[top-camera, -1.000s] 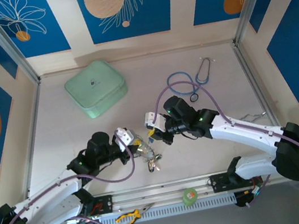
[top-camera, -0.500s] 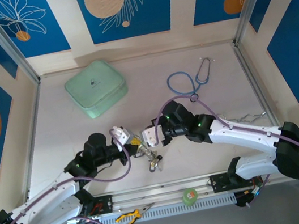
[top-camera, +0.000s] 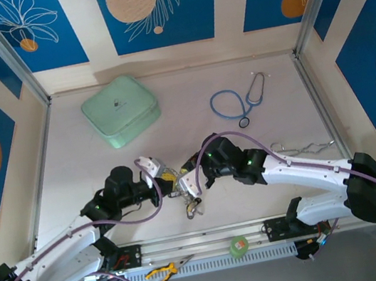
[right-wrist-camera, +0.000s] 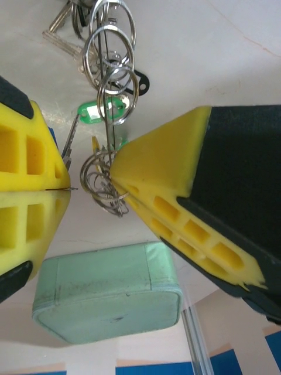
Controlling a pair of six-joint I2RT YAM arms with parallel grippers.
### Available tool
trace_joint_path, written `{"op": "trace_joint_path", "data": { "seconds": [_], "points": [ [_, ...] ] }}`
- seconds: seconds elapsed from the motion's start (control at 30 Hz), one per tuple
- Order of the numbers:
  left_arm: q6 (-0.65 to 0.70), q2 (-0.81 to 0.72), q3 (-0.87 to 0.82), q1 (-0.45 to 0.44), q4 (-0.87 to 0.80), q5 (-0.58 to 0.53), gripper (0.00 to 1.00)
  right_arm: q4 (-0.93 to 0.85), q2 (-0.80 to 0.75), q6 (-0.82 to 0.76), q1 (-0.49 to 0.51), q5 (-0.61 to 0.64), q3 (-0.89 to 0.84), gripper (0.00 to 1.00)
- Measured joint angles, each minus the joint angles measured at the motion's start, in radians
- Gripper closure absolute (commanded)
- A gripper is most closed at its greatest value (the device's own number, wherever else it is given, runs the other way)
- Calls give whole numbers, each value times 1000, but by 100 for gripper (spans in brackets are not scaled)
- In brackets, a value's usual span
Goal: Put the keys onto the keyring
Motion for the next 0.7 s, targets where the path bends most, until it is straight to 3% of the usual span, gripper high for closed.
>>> {"op": "trace_joint_path", "data": {
  "seconds": [0.7],
  "points": [
    [-46,29,1,9,-14,19,100,45,-34,-48,27,30,-32,100]
  ]
}}
